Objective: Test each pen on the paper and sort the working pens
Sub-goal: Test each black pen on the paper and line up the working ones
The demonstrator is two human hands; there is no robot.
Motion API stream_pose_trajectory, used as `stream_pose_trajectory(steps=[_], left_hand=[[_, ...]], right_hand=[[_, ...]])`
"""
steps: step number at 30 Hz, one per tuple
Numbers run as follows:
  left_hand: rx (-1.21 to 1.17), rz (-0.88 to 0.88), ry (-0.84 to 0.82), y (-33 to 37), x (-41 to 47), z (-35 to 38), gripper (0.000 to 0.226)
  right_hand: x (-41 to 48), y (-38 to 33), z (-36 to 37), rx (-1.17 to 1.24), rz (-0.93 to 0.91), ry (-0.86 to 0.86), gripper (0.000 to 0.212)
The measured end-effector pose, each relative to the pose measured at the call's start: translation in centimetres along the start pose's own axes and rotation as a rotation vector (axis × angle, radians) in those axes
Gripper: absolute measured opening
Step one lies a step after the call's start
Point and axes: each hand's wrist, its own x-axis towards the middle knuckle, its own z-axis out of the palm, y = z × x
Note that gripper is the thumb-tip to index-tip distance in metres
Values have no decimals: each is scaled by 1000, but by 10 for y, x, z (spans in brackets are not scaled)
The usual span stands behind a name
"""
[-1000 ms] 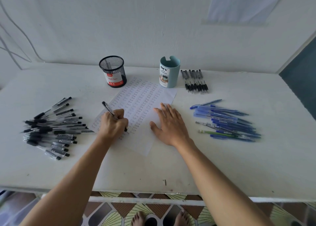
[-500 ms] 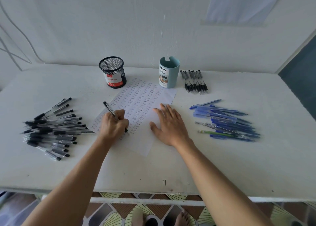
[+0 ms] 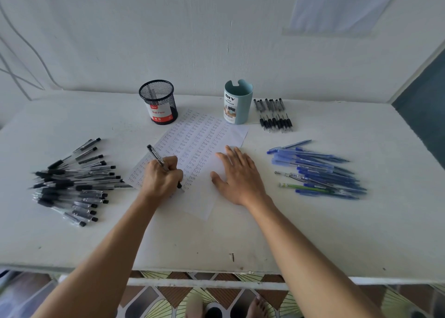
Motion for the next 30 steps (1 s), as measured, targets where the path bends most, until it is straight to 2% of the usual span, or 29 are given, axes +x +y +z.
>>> stream_pose_trajectory(steps=[19,22,25,27,29,30], left_hand=[[-34,-14,-22,0,2,2,27],[-197,-85,-30,3,4,-3,27],[-421,-131,-27,4,6,-9,12],[-473,-167,-7,2,8,-9,15],[-506,-181,20,2,11,-6,7],[-512,-179,27,3,11,-5,11]], right_hand=[[0,0,-1,10,8,1,65],[1,0,-2,12,8,-12,66],[2,0,-3,38,25,-13,69],[3,1,-4,71,36,3,70],[4,4,-5,102,32,9,69],[5,5,-7,116,26,4,68]])
